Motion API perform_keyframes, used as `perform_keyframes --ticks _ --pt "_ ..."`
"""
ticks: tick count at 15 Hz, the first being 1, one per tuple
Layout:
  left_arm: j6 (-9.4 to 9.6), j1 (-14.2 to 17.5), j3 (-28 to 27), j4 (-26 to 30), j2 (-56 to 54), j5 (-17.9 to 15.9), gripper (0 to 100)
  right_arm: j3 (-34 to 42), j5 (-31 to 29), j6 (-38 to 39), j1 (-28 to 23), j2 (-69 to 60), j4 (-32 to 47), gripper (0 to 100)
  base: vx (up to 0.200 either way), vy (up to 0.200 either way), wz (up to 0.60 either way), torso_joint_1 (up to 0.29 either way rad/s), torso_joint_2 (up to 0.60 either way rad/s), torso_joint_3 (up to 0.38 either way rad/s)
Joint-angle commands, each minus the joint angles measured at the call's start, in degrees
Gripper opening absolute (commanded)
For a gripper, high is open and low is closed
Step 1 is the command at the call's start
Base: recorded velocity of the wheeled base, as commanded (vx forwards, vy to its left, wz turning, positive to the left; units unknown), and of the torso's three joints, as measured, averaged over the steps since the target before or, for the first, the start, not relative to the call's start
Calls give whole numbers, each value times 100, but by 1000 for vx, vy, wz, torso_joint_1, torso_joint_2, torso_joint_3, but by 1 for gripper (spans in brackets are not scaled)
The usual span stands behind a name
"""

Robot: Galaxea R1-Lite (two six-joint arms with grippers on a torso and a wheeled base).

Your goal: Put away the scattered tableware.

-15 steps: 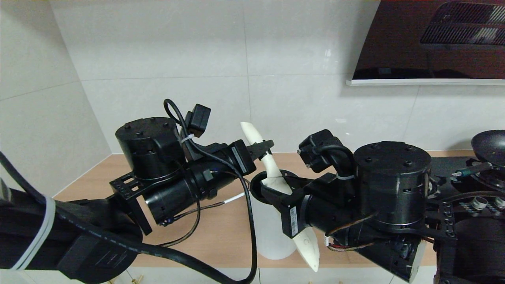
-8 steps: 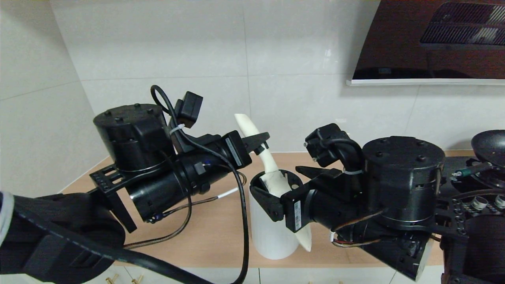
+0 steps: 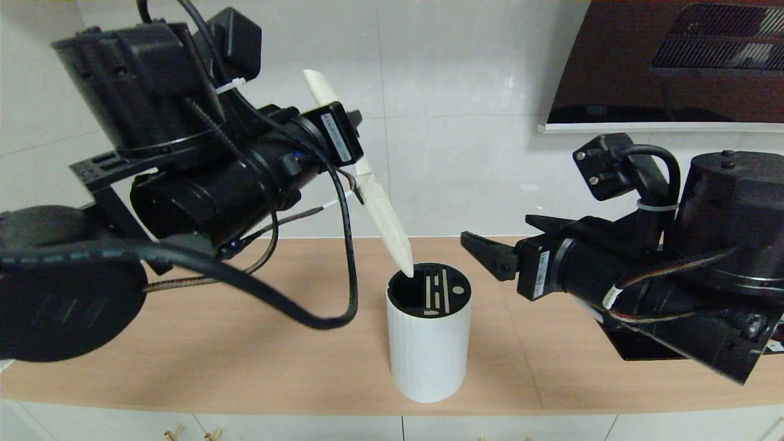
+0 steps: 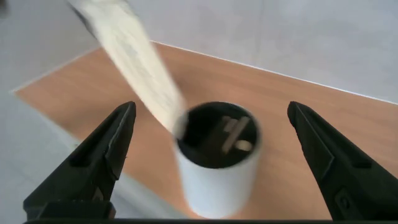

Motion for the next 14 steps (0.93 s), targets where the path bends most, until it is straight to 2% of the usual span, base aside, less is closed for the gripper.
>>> perform_keyframes --ticks 1,3,6,7,10,12,14 --pt "411 -281 -432 47 416 669 0 -5 10 -1 -183 -138 19 100 0 0 0 0 0 0" --pt "578 -553 -362 47 548 1135 0 -22 10 -1 -253 -77 19 100 0 0 0 0 0 0" --pt "578 -676 -344 39 706 1364 0 -22 10 -1 -306 -15 19 100 0 0 0 0 0 0" --pt "596 -694 -353 39 759 1531 0 -31 10 -1 -315 20 19 100 0 0 0 0 0 0" --pt "824 -702 -291 -234 970 1768 0 -22 10 -1 -341 55 10 100 0 0 0 0 0 0" --pt "1150 -702 -221 -717 1172 1882 0 -22 10 -1 -350 55 10 100 0 0 0 0 0 0" --pt "1317 -702 -177 -1060 1322 1935 0 -22 10 -1 -341 64 10 100 0 0 0 0 0 0"
